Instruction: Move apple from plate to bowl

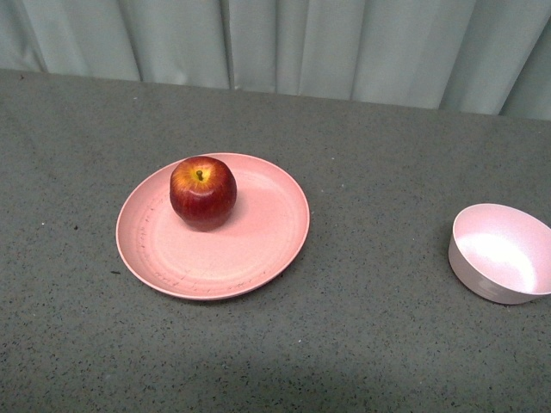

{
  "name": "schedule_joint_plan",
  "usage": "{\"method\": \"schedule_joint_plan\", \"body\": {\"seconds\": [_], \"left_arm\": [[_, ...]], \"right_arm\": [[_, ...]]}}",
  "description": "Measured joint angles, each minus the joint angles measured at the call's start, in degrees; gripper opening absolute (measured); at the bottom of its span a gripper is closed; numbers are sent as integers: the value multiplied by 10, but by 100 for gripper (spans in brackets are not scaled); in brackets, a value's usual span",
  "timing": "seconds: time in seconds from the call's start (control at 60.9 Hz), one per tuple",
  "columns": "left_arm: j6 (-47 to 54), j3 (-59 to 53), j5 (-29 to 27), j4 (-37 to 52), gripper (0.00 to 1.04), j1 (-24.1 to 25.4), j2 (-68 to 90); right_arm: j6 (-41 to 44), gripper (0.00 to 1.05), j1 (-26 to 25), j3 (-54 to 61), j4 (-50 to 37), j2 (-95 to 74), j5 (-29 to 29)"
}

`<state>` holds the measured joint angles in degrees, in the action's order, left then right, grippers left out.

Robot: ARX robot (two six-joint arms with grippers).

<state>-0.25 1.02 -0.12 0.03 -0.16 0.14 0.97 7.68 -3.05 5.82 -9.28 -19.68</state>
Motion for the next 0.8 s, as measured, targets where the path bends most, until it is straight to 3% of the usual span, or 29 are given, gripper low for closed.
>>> {"method": "schedule_joint_plan", "body": {"seconds": [0.361, 0.656, 0.804], "left_arm": [[0, 0, 1, 0, 98, 0, 0], [0, 0, 1, 0, 98, 0, 0], [0, 0, 1, 0, 98, 0, 0]], "right_arm": [[47, 95, 10, -106, -216, -473, 144], [114, 95, -4, -268, -209, -812, 181], [130, 95, -4, -312, -173, -887, 213]]}}
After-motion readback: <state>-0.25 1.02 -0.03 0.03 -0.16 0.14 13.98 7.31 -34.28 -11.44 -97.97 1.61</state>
